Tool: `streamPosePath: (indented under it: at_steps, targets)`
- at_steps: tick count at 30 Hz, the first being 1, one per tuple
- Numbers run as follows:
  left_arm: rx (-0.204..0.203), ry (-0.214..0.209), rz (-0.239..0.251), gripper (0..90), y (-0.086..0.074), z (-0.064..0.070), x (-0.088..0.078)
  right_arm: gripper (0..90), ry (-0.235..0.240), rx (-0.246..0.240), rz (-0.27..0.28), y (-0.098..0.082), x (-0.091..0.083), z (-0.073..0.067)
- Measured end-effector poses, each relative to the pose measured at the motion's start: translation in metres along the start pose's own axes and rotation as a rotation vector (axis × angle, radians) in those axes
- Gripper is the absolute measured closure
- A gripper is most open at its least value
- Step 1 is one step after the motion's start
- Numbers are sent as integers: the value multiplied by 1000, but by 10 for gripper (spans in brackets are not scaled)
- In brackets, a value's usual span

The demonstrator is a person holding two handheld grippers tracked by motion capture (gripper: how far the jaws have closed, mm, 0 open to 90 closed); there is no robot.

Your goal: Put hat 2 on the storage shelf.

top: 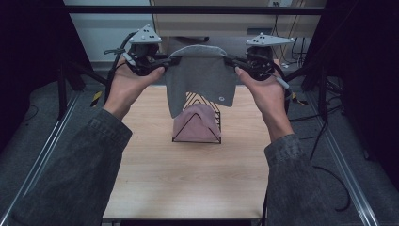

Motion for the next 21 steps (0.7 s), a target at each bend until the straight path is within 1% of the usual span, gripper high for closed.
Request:
streamPosePath:
  at_steps: [1, 3, 7, 10, 15, 19, 21]
  targets:
    - [9, 8, -3, 859, 0, -1, 2, 888, -2, 2, -1, 0, 2, 2]
    - [0, 4, -3, 859, -2, -4, 7, 888, -8, 7, -4, -2, 5, 6]
    - [-6, -5, -19, 860, -8, -6, 16, 888, -14, 7, -18, -6, 11, 11]
    - [-14, -16, -21, 860, -12, -5, 18, 887, -18, 1, -28, -10, 13, 14]
    - [-23, -19, -30, 860, -22, -3, 22, 887, -20, 1, -44, -17, 17, 14]
    - [-22, -24, -43, 859, -29, 0, 24, 886, -24, 5, -59, -25, 20, 16]
    - [-17, -23, -54, 858, -32, -1, 26, 886, -31, -4, -72, -28, 24, 16]
Point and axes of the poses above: each handheld gripper's, and its own axes: x roughly forward along the jaws, y roughly out of its top, z roughly to its right, the point moved 5 cm from there along x, roughly forward along the jaws, and after that the axes turned 8 degrees about x, right-handed, at the moved point
